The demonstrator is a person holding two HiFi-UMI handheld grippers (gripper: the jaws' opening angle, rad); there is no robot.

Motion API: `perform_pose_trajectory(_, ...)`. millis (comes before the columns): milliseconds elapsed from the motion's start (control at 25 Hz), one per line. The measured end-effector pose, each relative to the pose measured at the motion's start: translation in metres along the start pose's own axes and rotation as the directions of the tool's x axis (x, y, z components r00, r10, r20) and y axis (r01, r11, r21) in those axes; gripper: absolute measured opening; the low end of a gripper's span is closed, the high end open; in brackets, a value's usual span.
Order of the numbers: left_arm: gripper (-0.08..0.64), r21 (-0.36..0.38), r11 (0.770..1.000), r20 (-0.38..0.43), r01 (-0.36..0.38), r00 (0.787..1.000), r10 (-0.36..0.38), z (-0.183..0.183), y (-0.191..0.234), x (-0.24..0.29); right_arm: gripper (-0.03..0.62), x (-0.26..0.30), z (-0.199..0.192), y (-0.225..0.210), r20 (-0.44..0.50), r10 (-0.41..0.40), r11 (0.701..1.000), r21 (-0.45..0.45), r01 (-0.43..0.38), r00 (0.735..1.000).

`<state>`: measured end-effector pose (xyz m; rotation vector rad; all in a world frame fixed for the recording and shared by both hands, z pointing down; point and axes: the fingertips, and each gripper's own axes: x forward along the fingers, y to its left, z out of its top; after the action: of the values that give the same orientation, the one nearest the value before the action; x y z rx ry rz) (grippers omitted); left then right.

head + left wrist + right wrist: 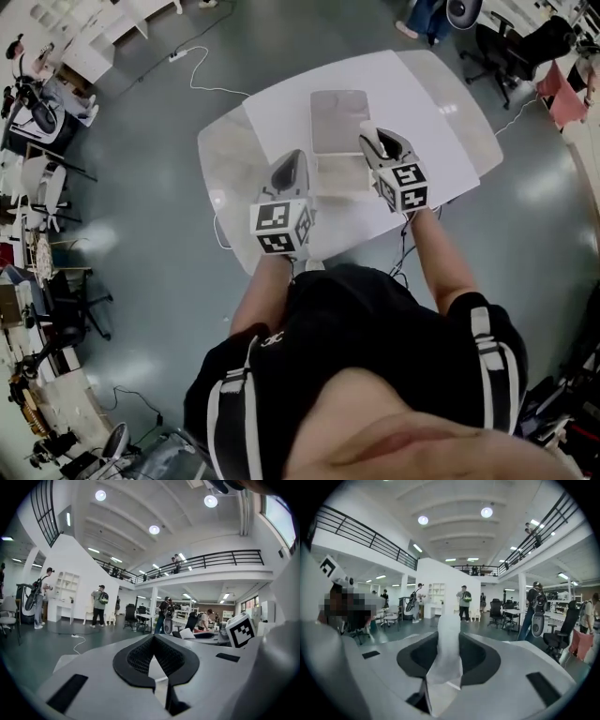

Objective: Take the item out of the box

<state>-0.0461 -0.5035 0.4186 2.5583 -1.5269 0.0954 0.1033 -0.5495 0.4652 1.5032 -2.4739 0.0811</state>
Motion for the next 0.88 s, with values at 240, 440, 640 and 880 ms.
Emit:
perform_pose_trajectory(240, 0.012, 0.017, 0.997, -0.008, 0.08, 0.997, -0.08, 0.003, -0.029, 0.029, 0.13, -0.057, 0.043, -0.037, 0.2, -0.18, 0.984, 0.02, 0.179, 0.963)
perform_pose_trajectory(440, 0.012, 0.03, 0.99, -0.024, 0.141, 0.99, -0.14, 0.0, -0.054, 0.046, 0.13, -0.093, 0.044, -0.054, 0.254, -0.269, 0.963, 0.05, 0.265, 0.929)
perform_pose_trajectory(640, 0.012, 0.042, 0.984, -0.03, 0.173, 0.985, -0.172, -0.004, -0.074, 0.053, 0.13, -0.11, 0.04, -0.064, 0.267, -0.293, 0.956, 0.066, 0.286, 0.918)
perform_pose_trajectory(880, 0.012, 0.048, 0.982, -0.034, 0.181, 0.983, -0.18, -0.004, -0.087, 0.06, 0.13, -0.116, 0.04, -0.077, 0.27, -0.296, 0.955, 0.074, 0.287, 0.916)
